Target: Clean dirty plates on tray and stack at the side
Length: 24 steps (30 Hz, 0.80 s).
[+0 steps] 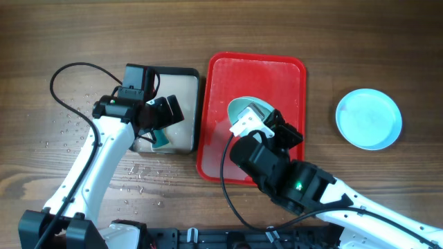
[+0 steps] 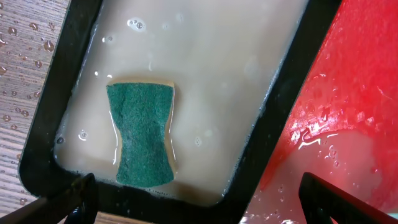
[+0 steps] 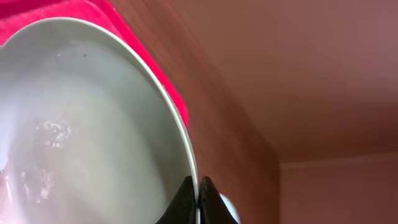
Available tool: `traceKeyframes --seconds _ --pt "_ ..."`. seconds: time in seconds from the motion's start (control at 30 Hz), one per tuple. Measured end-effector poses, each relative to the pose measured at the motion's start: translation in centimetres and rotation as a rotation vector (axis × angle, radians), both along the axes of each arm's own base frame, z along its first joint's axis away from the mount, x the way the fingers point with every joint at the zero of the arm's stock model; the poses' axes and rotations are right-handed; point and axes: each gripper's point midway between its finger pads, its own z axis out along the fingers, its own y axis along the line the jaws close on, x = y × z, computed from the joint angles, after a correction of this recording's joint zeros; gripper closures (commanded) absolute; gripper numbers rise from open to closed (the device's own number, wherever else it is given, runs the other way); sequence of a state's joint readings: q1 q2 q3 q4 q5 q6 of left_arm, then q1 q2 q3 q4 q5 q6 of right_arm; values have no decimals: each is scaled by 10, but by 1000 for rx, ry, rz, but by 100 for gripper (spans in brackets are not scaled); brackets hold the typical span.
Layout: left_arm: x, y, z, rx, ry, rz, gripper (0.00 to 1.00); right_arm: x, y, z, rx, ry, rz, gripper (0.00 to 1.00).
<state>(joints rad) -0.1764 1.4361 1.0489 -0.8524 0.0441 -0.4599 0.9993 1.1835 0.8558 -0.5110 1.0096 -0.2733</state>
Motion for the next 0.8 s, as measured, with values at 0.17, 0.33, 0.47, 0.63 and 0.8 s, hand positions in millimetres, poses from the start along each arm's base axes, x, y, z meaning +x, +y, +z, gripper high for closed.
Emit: traceKeyframes --seconds 0.17,0.33,0.47,0.63,0.8 --pt "0 0 0 0 0 0 0 8 -4 22 -86 -89 -20 96" --pt "0 0 0 0 0 0 0 11 -5 33 -156 -122 -21 96" --pt "0 0 0 0 0 0 0 11 -5 34 -182 -119 -15 96" --pt "0 0 0 0 0 0 0 11 -6 34 -199 -118 -12 96" --pt "0 0 0 0 0 0 0 11 -6 35 -214 -116 -10 96"
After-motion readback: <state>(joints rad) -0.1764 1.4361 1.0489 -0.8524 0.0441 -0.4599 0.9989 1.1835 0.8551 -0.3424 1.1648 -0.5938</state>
